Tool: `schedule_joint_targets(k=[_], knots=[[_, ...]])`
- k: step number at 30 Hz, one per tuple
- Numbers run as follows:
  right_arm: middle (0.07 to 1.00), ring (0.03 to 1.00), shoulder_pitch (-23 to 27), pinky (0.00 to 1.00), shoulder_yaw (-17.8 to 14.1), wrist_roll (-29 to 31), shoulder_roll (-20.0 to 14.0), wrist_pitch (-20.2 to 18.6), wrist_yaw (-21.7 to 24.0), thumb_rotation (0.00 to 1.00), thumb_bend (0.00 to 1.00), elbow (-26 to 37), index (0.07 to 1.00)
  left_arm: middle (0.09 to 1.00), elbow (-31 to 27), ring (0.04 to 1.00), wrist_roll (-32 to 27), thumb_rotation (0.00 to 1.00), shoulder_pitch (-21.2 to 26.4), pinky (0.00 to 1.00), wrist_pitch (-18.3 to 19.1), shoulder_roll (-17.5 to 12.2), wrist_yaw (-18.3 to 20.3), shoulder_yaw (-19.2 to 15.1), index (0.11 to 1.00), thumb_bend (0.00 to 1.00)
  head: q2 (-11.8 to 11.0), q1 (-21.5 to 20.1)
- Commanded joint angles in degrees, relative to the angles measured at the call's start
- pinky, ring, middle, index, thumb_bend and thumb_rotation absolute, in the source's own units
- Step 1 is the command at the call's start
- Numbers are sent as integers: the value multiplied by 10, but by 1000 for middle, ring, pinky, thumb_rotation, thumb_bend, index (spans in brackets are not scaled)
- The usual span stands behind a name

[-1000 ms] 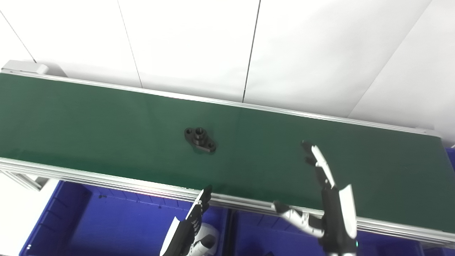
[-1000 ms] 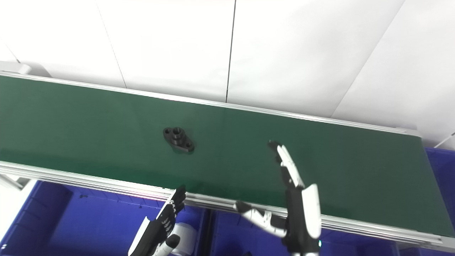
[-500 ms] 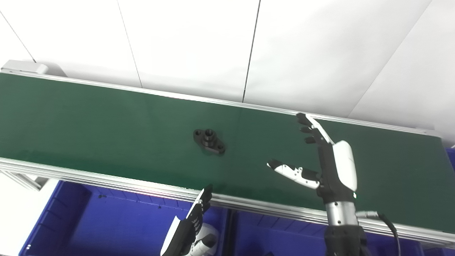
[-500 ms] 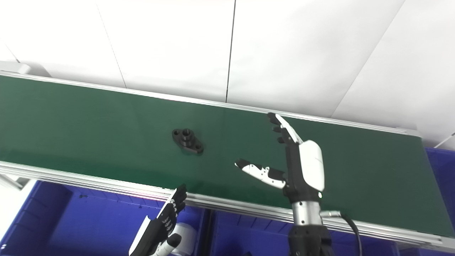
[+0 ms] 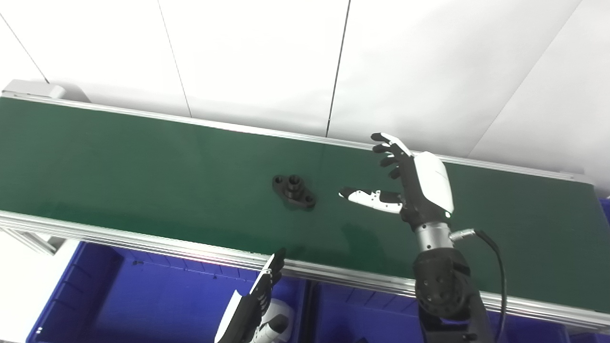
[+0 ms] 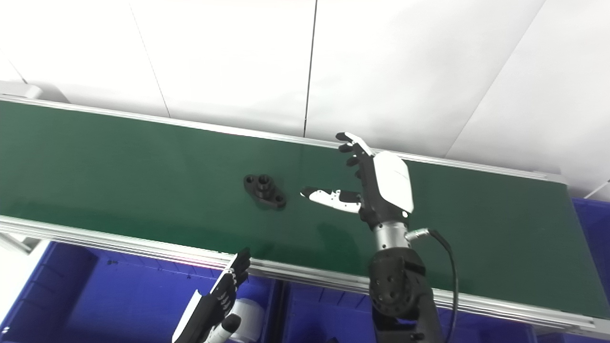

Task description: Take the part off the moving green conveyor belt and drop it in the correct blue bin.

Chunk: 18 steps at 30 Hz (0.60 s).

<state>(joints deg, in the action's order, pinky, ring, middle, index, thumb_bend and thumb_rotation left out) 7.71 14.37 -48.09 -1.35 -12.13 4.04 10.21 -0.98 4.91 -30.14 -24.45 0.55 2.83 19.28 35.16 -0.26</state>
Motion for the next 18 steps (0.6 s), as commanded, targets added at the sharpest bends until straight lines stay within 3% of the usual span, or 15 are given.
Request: schedule_joint_targets(k=[1, 5, 9, 18], knots=[[701, 561, 36, 441, 14, -30, 6, -29, 10, 472, 880, 0, 818, 1000, -17, 1000, -2, 832, -7, 1000, -23, -1, 5, 5, 1000, 843, -4, 1], [702, 592, 56, 459, 35, -58, 7, -50, 20, 465, 895, -20, 808, 1000, -16, 1000, -2, 836, -8, 1000, -23, -1, 4, 7, 1000, 879, -7, 5], [724, 616, 81, 478, 72, -107, -17, -47, 32, 499, 875, -50, 822, 1000, -18, 1000, -2, 830, -7, 1000, -23, 0, 5, 9, 1000, 849, 1, 7], [694, 579, 116, 454, 96, -139, -18, -59, 26, 501, 895, -110, 780, 1000, -23, 1000, 1, 829, -8, 1000, -23, 0, 4, 10, 1000, 860, 7, 9]])
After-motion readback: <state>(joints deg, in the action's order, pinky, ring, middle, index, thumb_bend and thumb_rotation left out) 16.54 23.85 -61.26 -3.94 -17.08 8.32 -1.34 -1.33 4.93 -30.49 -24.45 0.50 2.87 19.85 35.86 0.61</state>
